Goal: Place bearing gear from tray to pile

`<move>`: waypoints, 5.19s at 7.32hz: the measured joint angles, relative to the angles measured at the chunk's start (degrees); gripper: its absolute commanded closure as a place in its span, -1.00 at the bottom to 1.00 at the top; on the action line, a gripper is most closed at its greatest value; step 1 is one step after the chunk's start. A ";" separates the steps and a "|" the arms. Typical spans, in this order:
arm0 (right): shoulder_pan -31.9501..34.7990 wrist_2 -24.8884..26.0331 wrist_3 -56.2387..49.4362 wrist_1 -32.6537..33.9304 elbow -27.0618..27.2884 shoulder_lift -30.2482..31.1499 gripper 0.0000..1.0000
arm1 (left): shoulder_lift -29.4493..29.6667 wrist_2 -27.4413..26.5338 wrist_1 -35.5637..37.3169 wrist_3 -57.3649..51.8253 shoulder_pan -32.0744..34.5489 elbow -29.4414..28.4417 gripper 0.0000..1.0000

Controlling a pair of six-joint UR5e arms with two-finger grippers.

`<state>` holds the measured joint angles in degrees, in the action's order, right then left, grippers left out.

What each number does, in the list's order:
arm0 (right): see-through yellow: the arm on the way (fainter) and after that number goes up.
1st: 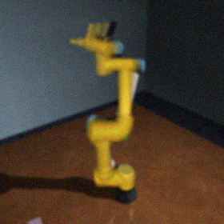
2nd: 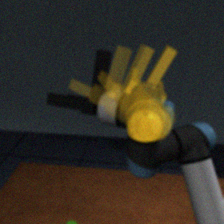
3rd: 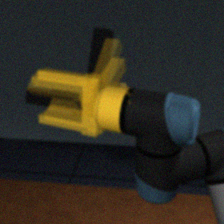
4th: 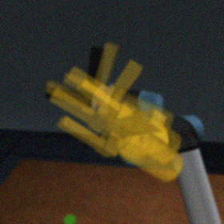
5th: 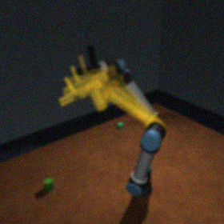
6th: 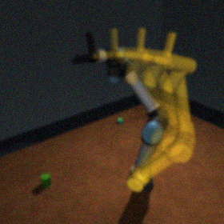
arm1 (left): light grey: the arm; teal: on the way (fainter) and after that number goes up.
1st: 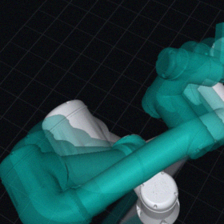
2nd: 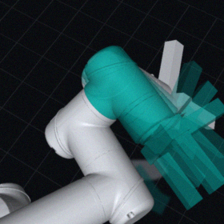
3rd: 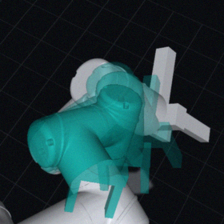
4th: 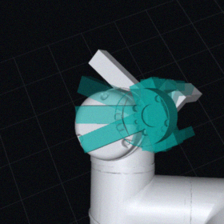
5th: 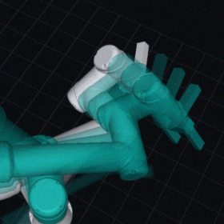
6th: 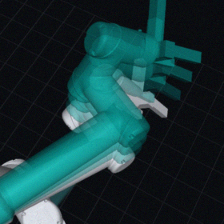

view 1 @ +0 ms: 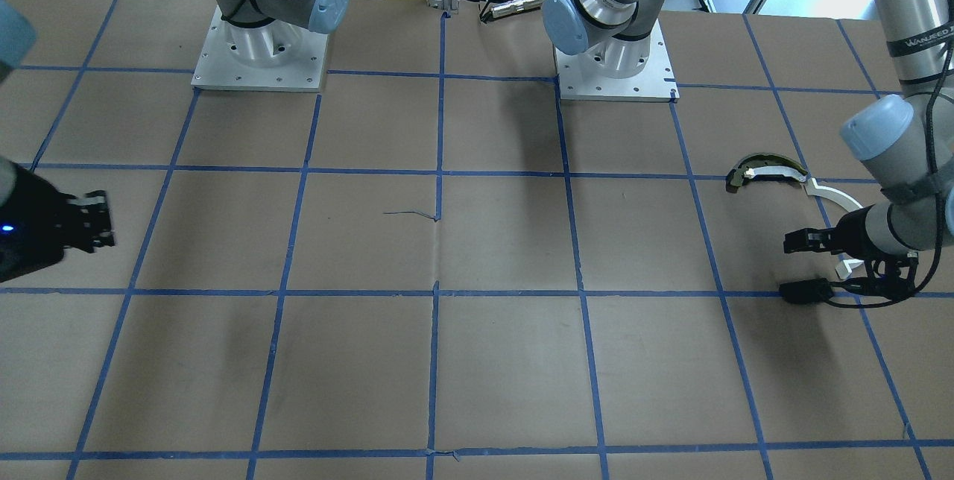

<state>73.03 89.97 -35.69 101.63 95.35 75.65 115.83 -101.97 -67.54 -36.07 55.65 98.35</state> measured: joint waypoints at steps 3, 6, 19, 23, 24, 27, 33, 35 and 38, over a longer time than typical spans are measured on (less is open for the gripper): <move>24.34 -1.36 39.14 10.63 1.66 -2.33 1.00 | -0.56 2.12 0.06 0.11 3.00 -4.06 -1.00; 37.10 -5.51 59.78 23.45 1.67 -10.28 0.23 | -0.43 4.72 0.00 0.69 3.77 -4.94 -1.00; 20.73 -1.50 34.15 -17.40 -15.81 6.15 -1.00 | -0.03 13.95 5.74 31.89 48.76 -3.22 -1.00; 20.17 -1.27 30.80 -11.56 -14.51 11.91 -1.00 | 4.16 14.20 10.40 32.83 52.46 -1.63 -0.78; 19.40 -1.23 30.24 -11.55 -14.45 11.65 -1.00 | 4.59 14.19 10.56 32.75 52.54 -1.39 -0.70; 18.00 -1.40 29.95 -11.03 -12.60 9.16 -1.00 | 5.48 14.32 10.75 32.47 52.69 -1.21 -0.62; 17.86 0.74 30.24 -8.68 -9.49 8.95 -1.00 | 6.54 14.34 10.80 32.47 54.37 -1.25 1.00; 17.76 0.75 30.17 -8.70 -9.48 8.91 -1.00 | 6.49 14.26 10.92 32.17 54.38 -1.27 1.00; 17.65 0.63 30.15 -8.64 -9.48 8.98 -1.00 | 4.60 13.62 10.50 32.13 52.39 -2.24 1.00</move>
<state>90.68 90.60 -5.54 92.99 85.87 84.63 120.44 -88.35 -57.04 -3.94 108.04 96.12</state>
